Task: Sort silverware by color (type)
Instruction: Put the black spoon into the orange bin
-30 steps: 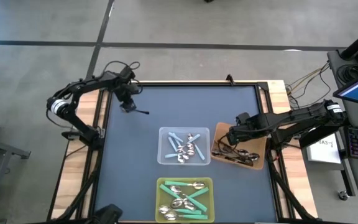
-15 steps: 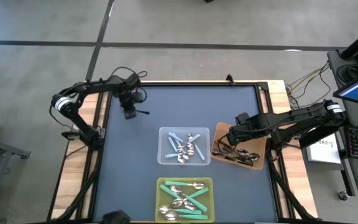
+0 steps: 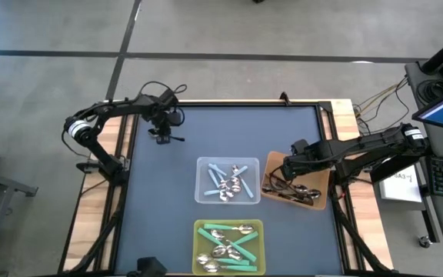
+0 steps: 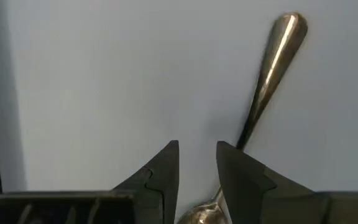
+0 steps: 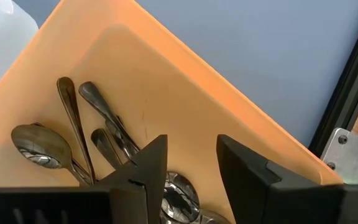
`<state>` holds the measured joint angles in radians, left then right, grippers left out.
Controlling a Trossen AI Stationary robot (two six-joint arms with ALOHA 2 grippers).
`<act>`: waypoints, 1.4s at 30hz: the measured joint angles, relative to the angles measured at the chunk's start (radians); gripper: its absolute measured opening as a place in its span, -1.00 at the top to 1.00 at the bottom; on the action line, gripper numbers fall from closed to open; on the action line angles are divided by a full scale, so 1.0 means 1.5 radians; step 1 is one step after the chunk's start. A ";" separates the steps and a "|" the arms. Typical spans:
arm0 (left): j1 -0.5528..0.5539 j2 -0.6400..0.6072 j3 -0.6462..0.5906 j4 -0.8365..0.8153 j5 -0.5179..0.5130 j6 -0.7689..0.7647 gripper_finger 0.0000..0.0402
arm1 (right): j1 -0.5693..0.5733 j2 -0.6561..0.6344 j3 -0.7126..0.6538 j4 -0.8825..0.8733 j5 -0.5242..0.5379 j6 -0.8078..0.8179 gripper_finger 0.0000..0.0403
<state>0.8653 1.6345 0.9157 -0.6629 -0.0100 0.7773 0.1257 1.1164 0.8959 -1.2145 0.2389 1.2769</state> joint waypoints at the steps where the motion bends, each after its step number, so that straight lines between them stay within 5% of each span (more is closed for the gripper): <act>1: 0.000 0.000 0.000 -0.006 0.000 0.000 0.56 | 0.000 0.000 0.000 0.000 0.000 -0.005 0.36; 8: 0.000 0.000 -0.001 -0.084 0.000 -0.001 0.56 | 0.000 0.000 0.000 0.000 0.011 -0.019 0.35; 28: -0.016 0.003 -0.049 -0.014 -0.020 -0.012 0.56 | 0.000 0.000 0.000 0.001 0.052 -0.054 0.37; 33: -0.021 0.007 -0.049 -0.016 -0.018 -0.028 0.70 | 0.000 0.000 0.000 0.002 0.052 -0.067 0.39; 37: -0.018 0.008 -0.049 -0.014 0.038 -0.117 0.95 | 0.000 0.000 0.000 0.004 0.052 -0.067 0.38; 42: -0.019 0.008 -0.049 0.012 0.062 -0.252 0.99 | 0.000 0.000 0.000 0.016 0.052 -0.067 0.39</act>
<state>0.8364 1.6469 0.8417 -0.6453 0.0824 0.4000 0.1257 1.1164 0.8955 -1.1897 0.3174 1.1767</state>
